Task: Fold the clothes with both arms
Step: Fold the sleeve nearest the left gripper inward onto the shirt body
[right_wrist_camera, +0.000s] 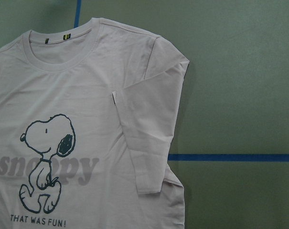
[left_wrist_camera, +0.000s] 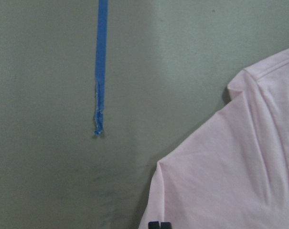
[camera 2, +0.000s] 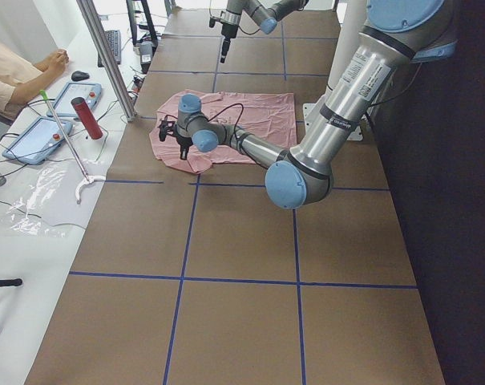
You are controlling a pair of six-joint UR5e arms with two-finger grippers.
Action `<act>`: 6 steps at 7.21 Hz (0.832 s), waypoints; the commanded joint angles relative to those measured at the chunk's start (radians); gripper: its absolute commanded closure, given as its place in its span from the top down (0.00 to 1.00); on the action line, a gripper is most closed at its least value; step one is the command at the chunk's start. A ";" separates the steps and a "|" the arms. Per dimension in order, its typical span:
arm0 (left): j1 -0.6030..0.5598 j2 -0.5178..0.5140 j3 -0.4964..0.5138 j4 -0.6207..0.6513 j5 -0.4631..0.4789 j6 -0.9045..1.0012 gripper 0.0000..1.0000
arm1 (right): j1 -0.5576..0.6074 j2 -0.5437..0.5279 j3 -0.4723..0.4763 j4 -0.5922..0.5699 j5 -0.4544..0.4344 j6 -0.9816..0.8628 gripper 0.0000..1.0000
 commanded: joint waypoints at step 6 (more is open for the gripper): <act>0.065 -0.265 0.371 -0.185 0.021 -0.150 0.00 | -0.011 -0.001 -0.003 0.000 -0.002 0.003 1.00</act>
